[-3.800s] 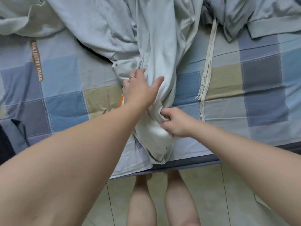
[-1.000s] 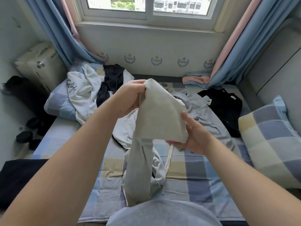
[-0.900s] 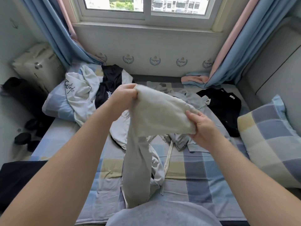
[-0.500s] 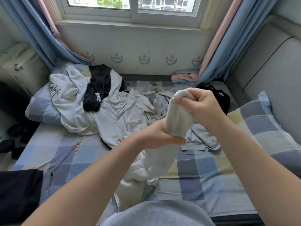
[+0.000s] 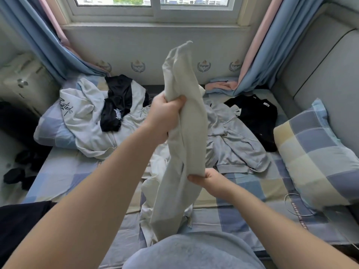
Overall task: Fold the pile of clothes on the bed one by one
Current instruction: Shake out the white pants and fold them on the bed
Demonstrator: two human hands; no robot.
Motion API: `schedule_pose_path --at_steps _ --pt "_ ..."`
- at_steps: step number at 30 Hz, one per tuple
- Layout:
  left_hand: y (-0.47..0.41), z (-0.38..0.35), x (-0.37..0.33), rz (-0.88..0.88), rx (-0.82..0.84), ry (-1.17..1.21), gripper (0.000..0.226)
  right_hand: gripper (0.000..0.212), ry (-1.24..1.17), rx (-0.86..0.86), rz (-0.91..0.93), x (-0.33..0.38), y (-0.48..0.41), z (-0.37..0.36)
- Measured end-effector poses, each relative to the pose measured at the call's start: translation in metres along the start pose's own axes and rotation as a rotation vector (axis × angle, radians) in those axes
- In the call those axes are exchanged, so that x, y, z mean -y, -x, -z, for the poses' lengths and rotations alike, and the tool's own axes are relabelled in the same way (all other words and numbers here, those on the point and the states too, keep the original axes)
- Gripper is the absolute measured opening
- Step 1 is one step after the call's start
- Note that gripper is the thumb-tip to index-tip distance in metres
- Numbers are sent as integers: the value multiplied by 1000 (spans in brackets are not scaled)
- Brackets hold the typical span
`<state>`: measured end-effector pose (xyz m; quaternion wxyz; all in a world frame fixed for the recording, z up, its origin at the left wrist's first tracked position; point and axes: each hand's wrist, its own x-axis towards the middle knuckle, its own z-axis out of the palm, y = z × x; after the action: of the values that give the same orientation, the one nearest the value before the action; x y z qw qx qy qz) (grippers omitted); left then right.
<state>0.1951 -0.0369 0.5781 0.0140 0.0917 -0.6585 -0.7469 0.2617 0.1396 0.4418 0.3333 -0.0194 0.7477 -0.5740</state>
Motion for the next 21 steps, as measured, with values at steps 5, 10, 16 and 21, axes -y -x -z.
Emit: schedule_pose_path --at_steps 5,10,16,21 --pt "-19 36 -5 26 -262 156 15 27 -60 -162 99 2 10 19" --pt "-4 41 30 235 -1 50 60 29 -138 -328 261 43 25 37" --pt "37 1 92 317 669 -348 45 28 -180 -422 414 85 34 56" --pt "38 -14 97 216 555 -378 49 28 -214 -401 449 90 45 65"
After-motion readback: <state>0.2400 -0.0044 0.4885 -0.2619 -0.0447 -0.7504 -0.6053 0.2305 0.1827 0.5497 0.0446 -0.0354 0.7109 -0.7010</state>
